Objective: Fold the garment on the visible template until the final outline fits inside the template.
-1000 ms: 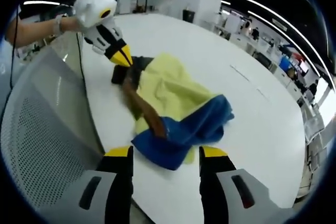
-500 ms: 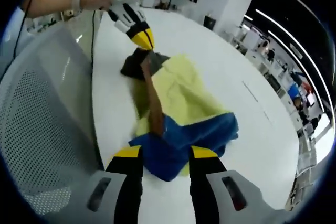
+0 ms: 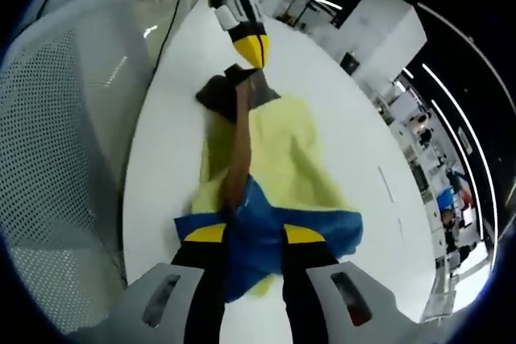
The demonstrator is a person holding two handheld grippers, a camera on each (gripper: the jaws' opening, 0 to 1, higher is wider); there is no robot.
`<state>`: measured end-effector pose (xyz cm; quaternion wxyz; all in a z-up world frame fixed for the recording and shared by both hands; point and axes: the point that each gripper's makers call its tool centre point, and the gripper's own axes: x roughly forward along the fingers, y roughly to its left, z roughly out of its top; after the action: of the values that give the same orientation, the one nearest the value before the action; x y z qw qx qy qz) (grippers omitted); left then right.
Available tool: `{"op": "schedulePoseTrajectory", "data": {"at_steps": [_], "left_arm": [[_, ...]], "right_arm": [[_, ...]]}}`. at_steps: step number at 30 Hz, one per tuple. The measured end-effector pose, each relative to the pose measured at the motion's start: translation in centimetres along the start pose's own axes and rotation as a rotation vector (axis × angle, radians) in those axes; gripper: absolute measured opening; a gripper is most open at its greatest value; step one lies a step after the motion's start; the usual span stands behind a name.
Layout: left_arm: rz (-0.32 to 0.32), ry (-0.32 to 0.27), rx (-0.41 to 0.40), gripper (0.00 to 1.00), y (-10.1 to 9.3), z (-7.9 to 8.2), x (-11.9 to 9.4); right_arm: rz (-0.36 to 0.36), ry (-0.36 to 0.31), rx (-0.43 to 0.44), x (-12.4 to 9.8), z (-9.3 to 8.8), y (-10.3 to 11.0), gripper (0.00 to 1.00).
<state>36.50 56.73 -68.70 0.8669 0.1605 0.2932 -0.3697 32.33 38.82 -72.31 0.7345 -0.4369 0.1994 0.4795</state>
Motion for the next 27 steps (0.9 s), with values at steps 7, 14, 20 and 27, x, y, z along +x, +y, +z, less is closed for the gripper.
{"op": "schedulePoseTrajectory", "data": {"at_steps": [7, 14, 20, 27], "left_arm": [[0.001, 0.006, -0.008, 0.00, 0.1, -0.2, 0.0], [-0.002, 0.016, -0.030, 0.00, 0.2, -1.0, 0.1], [-0.002, 0.032, -0.032, 0.00, 0.4, -1.6, 0.2], [-0.001, 0.045, -0.042, 0.00, 0.6, -2.2, 0.2]], "right_arm": [[-0.017, -0.017, -0.071, 0.5, -0.6, 0.0, 0.22], [-0.019, -0.024, -0.112, 1.0, -0.5, 0.3, 0.18], [-0.032, -0.032, -0.097, 1.4, -0.1, -0.2, 0.14], [-0.047, -0.043, -0.079, 1.4, 0.3, -0.7, 0.06]]}}
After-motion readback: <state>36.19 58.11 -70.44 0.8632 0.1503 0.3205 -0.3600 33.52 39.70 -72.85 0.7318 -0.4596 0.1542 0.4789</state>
